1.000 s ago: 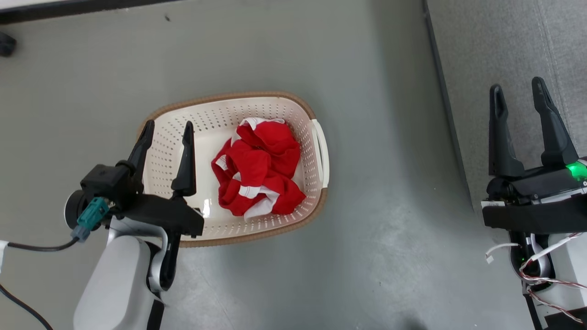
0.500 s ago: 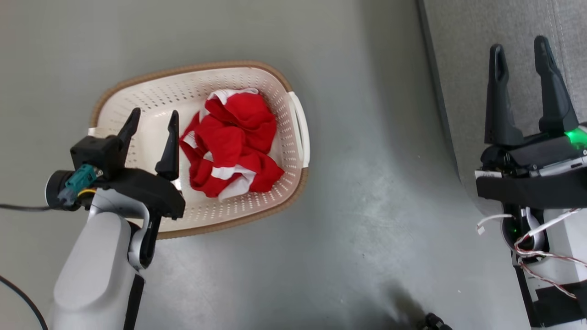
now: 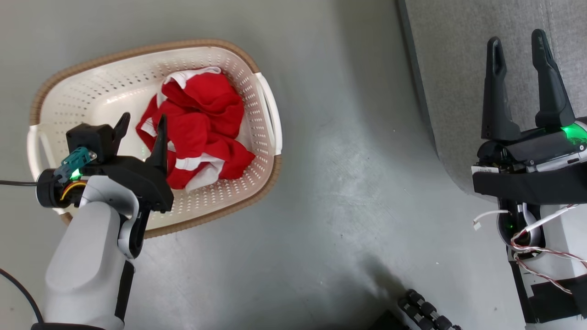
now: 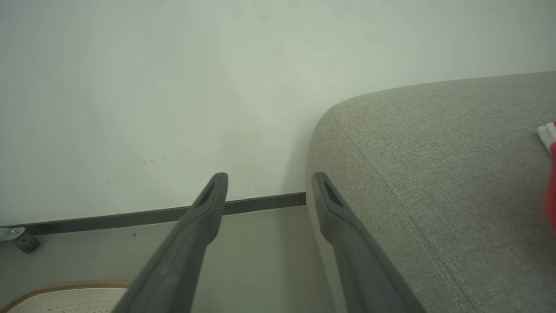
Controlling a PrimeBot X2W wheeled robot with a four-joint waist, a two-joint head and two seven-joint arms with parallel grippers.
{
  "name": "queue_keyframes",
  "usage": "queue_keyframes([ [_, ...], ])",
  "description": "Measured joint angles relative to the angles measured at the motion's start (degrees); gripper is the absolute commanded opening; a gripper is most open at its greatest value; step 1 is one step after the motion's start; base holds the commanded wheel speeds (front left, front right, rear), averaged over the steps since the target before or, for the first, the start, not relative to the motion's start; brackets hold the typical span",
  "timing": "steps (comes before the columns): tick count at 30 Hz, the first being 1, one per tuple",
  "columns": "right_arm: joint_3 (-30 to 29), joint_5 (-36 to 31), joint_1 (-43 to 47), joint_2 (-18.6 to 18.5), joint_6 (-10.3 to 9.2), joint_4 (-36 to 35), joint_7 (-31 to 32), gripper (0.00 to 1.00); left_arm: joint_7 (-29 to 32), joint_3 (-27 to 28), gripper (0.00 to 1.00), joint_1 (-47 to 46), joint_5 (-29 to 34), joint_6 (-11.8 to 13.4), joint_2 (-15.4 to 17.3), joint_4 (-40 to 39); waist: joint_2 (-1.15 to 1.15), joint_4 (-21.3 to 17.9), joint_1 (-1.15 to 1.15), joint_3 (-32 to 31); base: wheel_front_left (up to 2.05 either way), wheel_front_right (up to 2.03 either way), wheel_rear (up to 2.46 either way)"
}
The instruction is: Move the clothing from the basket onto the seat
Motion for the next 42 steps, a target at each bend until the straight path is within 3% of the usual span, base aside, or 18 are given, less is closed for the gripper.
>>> queue_keyframes([
  [11,0.1,-0.2,-0.7,0.6,0.32,0.1,0.0,1.00,2.7,-0.3,1.00,-3.6,0.0,-0.5,1.4,6.1,0.00,-2.7,0.00,3.1,0.00,0.00,0.00],
  [22,0.3,-1.0,-0.7,1.3,0.51,-0.8,0.0,1.00,5.4,-0.9,1.00,-6.1,-0.5,-1.0,0.8,11.3,-0.01,-4.7,-0.01,4.2,0.00,0.00,0.00],
  [36,0.4,-1.0,-0.7,2.0,0.67,-1.0,0.0,1.00,12.8,-1.4,1.00,-11.1,-0.5,0.2,1.1,19.5,-0.01,-6.2,0.00,4.9,0.00,0.00,0.00],
  [42,0.5,-1.0,-0.7,2.1,0.77,-1.1,0.0,1.00,15.3,-2.8,1.00,-12.0,-0.1,-0.5,0.7,21.3,-0.01,-6.7,0.00,5.3,0.00,0.00,0.00],
])
